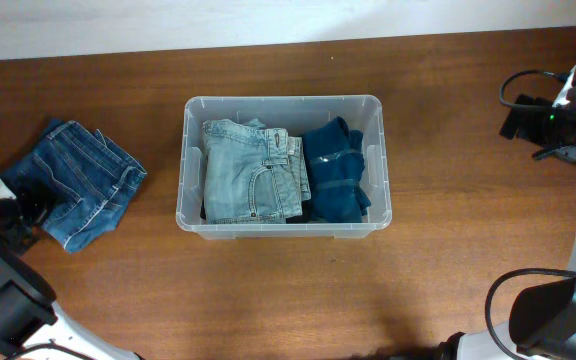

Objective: Pack container
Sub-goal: 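Lower the left gripper onto the dark-blue jeans and grasp them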

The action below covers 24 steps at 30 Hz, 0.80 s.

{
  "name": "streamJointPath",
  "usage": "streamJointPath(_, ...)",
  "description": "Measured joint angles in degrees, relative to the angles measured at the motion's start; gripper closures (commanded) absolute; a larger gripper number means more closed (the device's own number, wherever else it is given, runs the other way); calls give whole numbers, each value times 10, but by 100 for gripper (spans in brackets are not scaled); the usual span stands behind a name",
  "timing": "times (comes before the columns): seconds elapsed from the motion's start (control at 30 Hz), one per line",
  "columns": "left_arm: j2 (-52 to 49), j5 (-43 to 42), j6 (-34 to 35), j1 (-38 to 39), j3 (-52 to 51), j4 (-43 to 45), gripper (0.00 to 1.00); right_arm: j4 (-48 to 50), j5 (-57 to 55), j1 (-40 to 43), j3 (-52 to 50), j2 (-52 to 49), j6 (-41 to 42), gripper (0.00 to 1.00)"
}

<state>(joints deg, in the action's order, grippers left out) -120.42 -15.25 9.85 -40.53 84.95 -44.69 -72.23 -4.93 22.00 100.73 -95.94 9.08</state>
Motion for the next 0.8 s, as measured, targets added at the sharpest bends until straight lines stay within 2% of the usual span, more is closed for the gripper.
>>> streamJointPath(0.33, 5, -70, 0, -1, 0, 0, 1, 0, 0, 0, 0, 0, 0, 1)
streamJointPath(0.8, 17, -51, 0, 3, -34, 49, 2, 0, 0, 0, 0, 0, -1, 1)
